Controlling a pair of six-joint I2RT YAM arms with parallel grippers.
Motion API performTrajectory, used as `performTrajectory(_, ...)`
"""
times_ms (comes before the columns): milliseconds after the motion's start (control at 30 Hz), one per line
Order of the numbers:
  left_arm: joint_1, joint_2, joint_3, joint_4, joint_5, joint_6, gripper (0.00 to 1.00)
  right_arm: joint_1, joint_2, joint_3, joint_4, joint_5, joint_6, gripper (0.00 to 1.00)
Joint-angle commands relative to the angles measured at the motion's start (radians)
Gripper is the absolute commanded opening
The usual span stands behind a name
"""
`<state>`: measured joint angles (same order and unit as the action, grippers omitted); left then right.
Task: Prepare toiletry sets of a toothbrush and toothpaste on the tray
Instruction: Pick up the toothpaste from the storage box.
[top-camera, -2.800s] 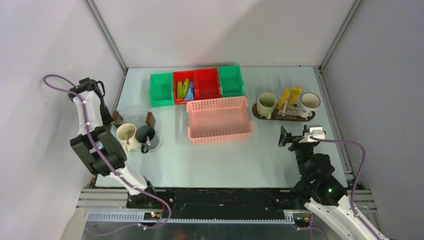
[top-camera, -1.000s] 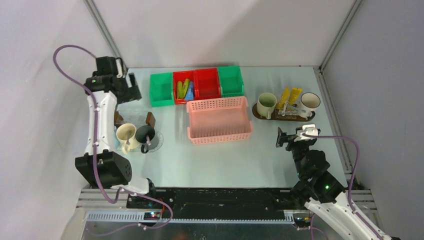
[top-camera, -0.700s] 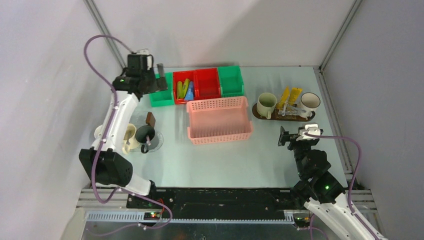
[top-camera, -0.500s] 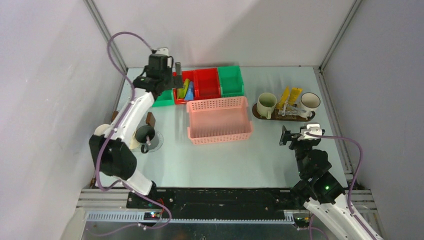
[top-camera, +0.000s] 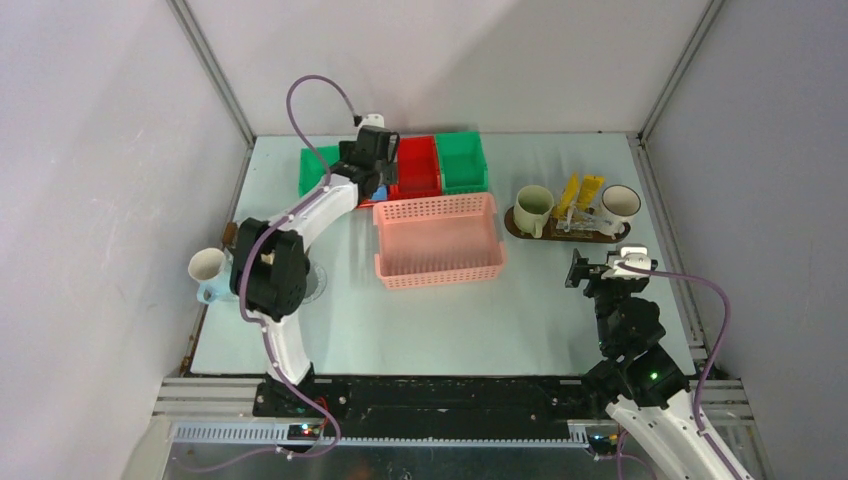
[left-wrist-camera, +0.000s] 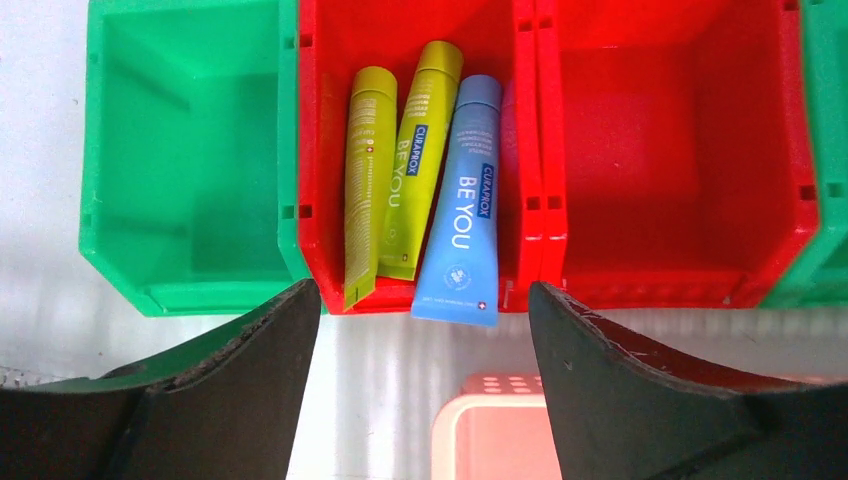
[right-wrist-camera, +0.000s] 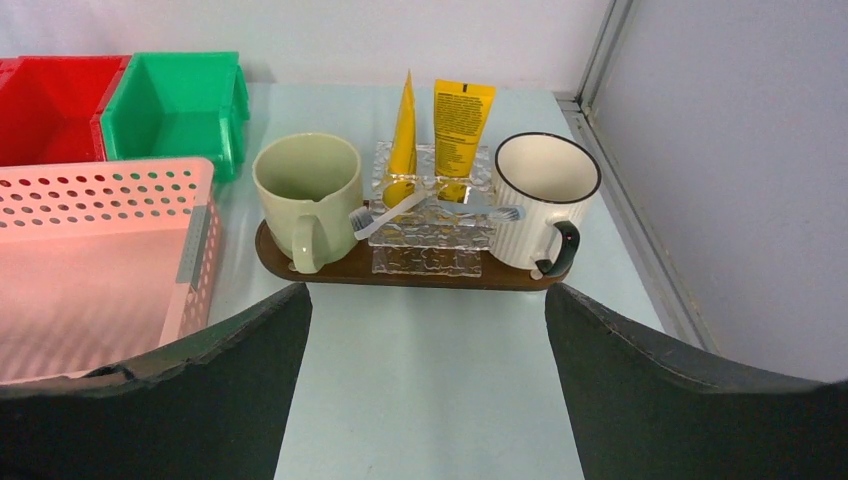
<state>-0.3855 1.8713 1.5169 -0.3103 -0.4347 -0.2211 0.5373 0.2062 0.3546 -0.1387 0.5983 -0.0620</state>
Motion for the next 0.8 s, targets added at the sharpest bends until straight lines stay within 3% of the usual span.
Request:
performTrajectory(0,-0.001,0.026,-0.023,0.117,-0.092,-0.031,0.81,-0.01,-0.002,0.015,0.035,0.004,-0.018,0.89)
performTrajectory(267,0.02,0.077,-0.059,0.107,-0.13,-0.093,0.72,-0.018,0.009,0.015,0.034,0.01,-0.021,0.89)
performTrajectory(767,0.086,0.114,-0.073,0.086,-0.032,-0.111,0.53,-0.044,0.029,0.014,0.036,-0.005,-0.015,0.89)
